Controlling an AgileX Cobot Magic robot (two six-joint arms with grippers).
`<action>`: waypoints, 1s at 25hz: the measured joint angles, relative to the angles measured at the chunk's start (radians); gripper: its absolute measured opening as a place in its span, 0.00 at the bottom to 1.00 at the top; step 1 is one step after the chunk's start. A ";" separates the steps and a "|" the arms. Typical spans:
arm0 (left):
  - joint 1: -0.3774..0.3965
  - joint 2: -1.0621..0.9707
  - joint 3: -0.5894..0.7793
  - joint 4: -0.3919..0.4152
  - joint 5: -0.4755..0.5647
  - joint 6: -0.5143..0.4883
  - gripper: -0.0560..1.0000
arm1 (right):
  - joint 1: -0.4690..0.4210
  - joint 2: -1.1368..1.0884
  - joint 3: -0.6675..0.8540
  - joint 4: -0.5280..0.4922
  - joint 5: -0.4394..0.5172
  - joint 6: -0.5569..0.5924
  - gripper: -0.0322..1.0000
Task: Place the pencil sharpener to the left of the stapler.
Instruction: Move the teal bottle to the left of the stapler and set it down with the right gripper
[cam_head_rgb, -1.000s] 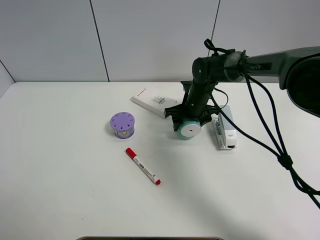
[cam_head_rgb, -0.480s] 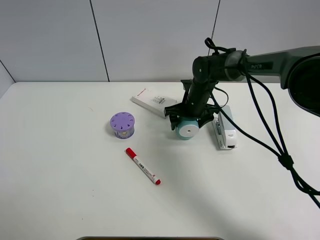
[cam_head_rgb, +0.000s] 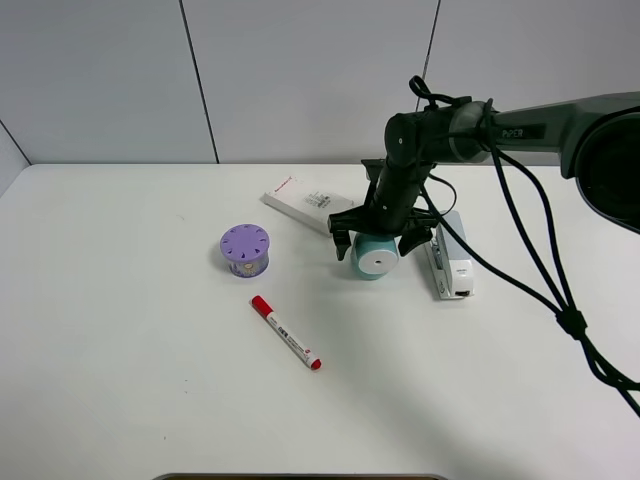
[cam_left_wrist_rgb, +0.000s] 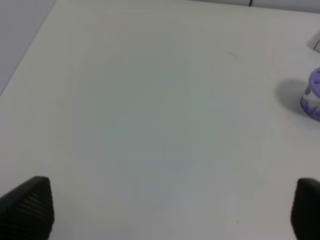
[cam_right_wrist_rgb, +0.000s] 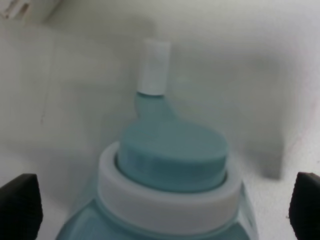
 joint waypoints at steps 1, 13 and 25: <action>0.000 0.000 0.000 0.000 0.000 0.000 0.96 | 0.000 0.000 0.000 0.000 -0.001 0.000 0.99; 0.000 0.000 0.000 0.000 0.000 0.000 0.96 | 0.000 -0.065 0.000 -0.002 0.016 0.025 0.99; 0.000 0.000 0.000 0.000 0.000 0.000 0.96 | 0.000 -0.254 0.000 -0.038 0.063 0.061 0.99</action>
